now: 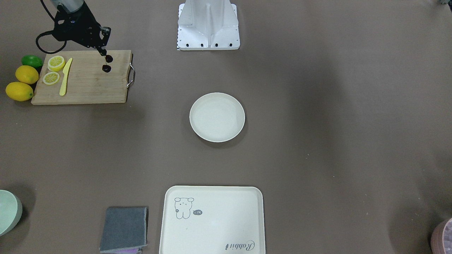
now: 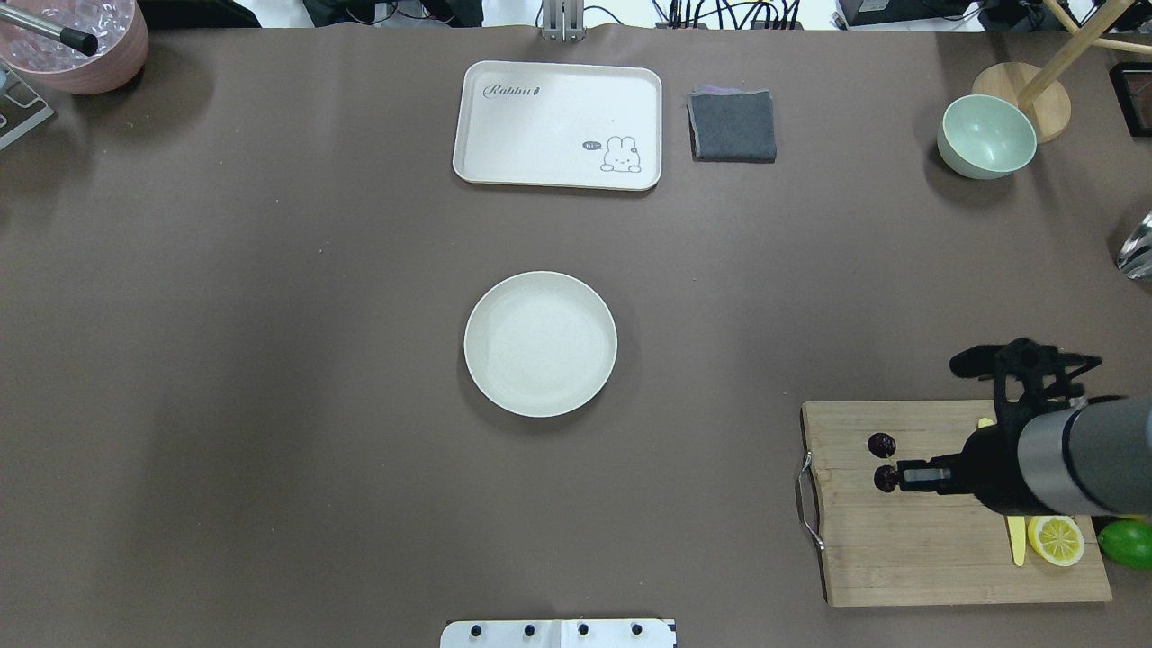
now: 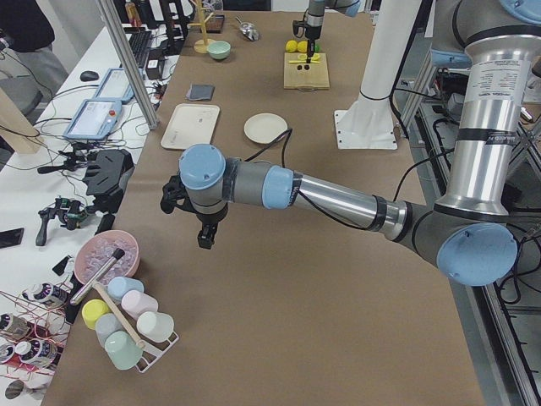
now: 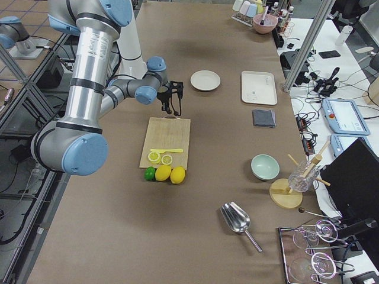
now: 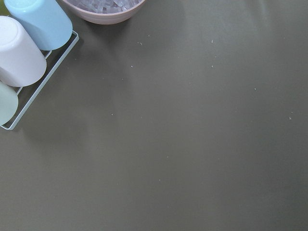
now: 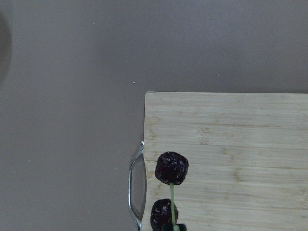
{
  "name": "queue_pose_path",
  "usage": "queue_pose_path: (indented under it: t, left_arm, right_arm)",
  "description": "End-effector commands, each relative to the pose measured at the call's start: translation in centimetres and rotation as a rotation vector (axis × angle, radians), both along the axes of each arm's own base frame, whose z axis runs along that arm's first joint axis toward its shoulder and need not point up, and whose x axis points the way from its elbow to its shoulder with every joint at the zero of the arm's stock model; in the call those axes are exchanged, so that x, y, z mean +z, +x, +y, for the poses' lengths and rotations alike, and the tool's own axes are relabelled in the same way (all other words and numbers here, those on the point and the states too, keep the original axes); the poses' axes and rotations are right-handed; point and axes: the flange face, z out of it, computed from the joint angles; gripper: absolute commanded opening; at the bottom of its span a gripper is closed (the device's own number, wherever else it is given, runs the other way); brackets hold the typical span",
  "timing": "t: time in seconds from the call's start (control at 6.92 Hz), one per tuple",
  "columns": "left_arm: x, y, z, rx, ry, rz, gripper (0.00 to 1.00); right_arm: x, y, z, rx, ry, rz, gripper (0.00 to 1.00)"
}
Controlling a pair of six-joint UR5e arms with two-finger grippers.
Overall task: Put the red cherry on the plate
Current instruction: 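Carry the cherries with the right gripper over the white plate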
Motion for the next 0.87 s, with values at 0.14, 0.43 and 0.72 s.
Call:
queue_pose_path:
  t: [0.14,0.43,0.72]
  left_arm:
    - [-0.2,0.0,0.2,0.0,0.004,0.001,0.98]
    - [-0.1,0.0,0.3,0.001,0.004,0.003,0.98]
    - [0.0,0.0,0.2,0.0,0.001,0.003,0.98]
  right_arm:
    - [-12.4,10.1,-8.4,0.002,-0.055,-0.026,0.0]
    - [-18.9,9.3,-12.7,0.019,-0.077,0.064,0.0]
    - [-25.1,4.5,-19.0,0.043,-0.106,0.141,0.0]
